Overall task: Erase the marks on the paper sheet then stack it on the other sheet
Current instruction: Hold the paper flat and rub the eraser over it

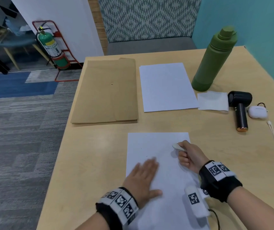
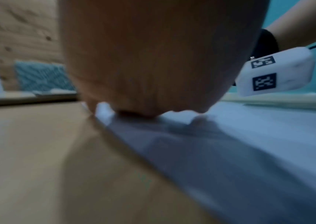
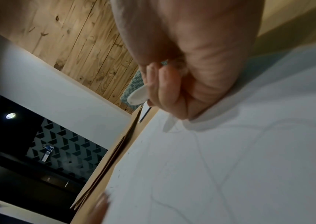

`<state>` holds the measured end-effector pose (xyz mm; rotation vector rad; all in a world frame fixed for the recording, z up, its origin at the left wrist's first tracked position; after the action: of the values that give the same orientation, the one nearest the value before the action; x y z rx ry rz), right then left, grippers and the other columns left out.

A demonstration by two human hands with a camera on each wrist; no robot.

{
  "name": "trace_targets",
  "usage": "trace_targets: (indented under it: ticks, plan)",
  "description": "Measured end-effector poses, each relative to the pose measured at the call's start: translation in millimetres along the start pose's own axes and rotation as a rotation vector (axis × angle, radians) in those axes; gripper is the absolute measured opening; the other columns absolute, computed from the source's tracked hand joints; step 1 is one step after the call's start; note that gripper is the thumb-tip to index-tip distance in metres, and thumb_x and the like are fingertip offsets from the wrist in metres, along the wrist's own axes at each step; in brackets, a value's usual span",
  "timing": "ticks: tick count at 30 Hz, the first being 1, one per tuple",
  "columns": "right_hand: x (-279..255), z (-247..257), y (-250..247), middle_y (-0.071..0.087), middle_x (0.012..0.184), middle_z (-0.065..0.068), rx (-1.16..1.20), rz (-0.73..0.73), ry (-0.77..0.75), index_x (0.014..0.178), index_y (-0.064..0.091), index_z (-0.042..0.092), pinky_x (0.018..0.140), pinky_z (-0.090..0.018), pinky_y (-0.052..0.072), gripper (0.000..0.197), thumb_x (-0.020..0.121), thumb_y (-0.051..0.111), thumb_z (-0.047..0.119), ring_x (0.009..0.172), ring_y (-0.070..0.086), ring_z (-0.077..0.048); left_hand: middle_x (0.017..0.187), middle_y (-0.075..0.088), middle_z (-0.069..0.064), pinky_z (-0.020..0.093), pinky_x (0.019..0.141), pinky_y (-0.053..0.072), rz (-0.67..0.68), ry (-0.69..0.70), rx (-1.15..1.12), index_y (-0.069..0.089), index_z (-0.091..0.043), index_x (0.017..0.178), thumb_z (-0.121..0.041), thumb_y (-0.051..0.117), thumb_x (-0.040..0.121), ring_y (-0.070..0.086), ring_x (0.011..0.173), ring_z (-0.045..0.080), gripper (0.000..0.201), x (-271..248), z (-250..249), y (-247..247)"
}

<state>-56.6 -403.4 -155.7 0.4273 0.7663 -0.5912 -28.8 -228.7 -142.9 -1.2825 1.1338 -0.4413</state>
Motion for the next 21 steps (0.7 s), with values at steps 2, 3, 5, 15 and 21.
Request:
trace_targets:
  ticks: [2, 3, 5, 15, 21]
  plan:
    - [-1, 1, 1, 0.022, 0.043, 0.005, -0.045, -0.001, -0.001, 0.061, 0.029, 0.017, 0.034, -0.018, 0.014, 0.030, 0.089, 0.040, 0.016, 0.033, 0.017, -0.010, 0.147, -0.030, 0.008, 0.042, 0.116, -0.007, 0.166, -0.378, 0.004, -0.029, -0.007, 0.140, -0.067, 0.013, 0.092, -0.013, 0.145, 0.023, 0.087, -18, 39, 3]
    - [-1, 1, 1, 0.022, 0.044, 0.005, -0.061, 0.000, -0.002, 0.061, 0.029, 0.017, 0.035, -0.018, 0.013, 0.030, 0.089, 0.041, 0.016, 0.034, 0.016, -0.010, 0.148, -0.033, 0.012, 0.044, 0.115, -0.007, 0.301, -0.532, -0.009, -0.028, -0.003, 0.140, -0.069, 0.014, 0.090, -0.017, 0.144, 0.028, 0.093, -29, 53, 3]
    - [-1, 2, 0, 0.021, 0.045, 0.004, -0.084, 0.007, 0.000, 0.061, 0.029, 0.017, 0.036, -0.017, 0.013, 0.029, 0.088, 0.041, 0.015, 0.034, 0.016, -0.011, 0.149, -0.033, 0.016, 0.045, 0.116, -0.007, 0.331, -0.607, -0.005, -0.027, 0.000, 0.141, -0.071, 0.013, 0.089, -0.019, 0.143, 0.030, 0.097, -31, 58, -8]
    - [0, 1, 0, 0.021, 0.040, 0.004, -0.025, 0.064, 0.000, 0.056, 0.029, 0.016, 0.032, -0.018, 0.013, 0.033, 0.088, 0.035, 0.015, 0.029, 0.017, -0.009, 0.151, -0.031, -0.005, 0.034, 0.113, -0.015, 0.221, 0.076, -0.203, -0.020, -0.020, 0.147, -0.072, -0.029, 0.049, -0.021, 0.143, 0.013, 0.112, 49, -33, -10]
    - [2, -1, -4, 0.018, 0.042, 0.004, -0.011, 0.021, 0.030, 0.055, 0.024, 0.019, 0.036, -0.015, 0.012, 0.034, 0.085, 0.040, 0.014, 0.031, 0.014, -0.010, 0.151, -0.031, 0.013, 0.044, 0.115, -0.010, 0.338, -0.625, -0.063, -0.024, -0.002, 0.143, -0.072, 0.009, 0.087, -0.020, 0.143, 0.028, 0.096, -8, 58, -11]
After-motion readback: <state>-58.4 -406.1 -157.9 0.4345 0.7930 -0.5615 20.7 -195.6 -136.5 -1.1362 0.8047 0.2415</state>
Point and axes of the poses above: each hand's wrist, its own x-axis towards the middle knuckle, its own y-axis out of the palm, z = x × y, the point moved 6 cm from there along x, towards the middle knuckle
